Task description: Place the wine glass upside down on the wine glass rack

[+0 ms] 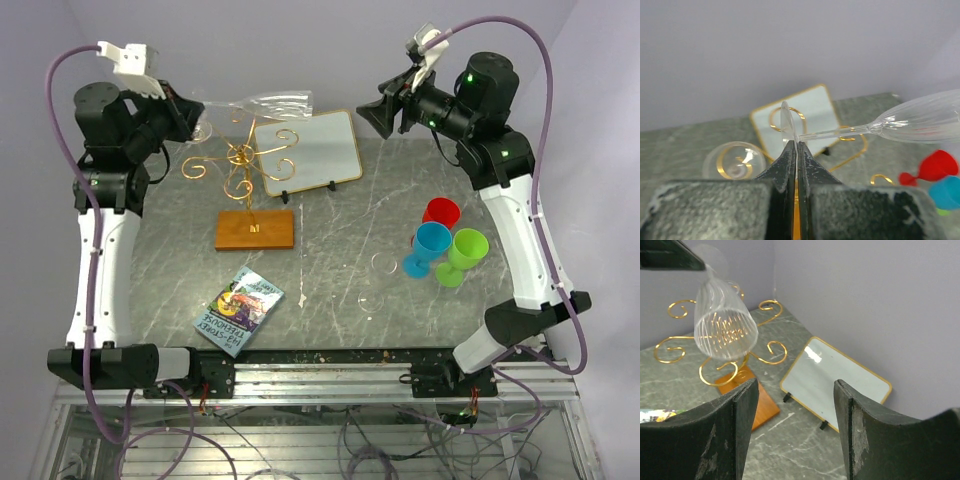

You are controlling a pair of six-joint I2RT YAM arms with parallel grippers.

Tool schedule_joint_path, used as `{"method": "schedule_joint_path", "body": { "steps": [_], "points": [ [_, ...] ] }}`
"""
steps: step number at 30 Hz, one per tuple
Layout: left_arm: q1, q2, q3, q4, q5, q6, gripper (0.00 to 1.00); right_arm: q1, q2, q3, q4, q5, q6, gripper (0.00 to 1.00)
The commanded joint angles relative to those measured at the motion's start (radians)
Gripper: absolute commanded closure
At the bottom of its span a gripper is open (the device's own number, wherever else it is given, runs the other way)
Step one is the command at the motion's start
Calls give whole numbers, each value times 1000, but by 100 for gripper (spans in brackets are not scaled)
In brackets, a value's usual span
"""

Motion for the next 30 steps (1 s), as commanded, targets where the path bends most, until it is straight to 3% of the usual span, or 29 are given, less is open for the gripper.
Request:
{"method": "schedule_joint_path", "body": {
  "steps": [1,6,18,30],
  "points": [
    [19,-61,100,-106,-174,247,93,0,-42,6,-30,106,-49,37],
    [20,-65,174,-161,-271,409,93,0,-50,-12,-44,119,-76,34],
    [17,50,391,-123,-576,579,93,0,-53,-37,-59,91,-92,33],
    [-39,179,415,-9,-784,804,93,-1,-54,-45,-73,56,-104,32]
  ]
}}
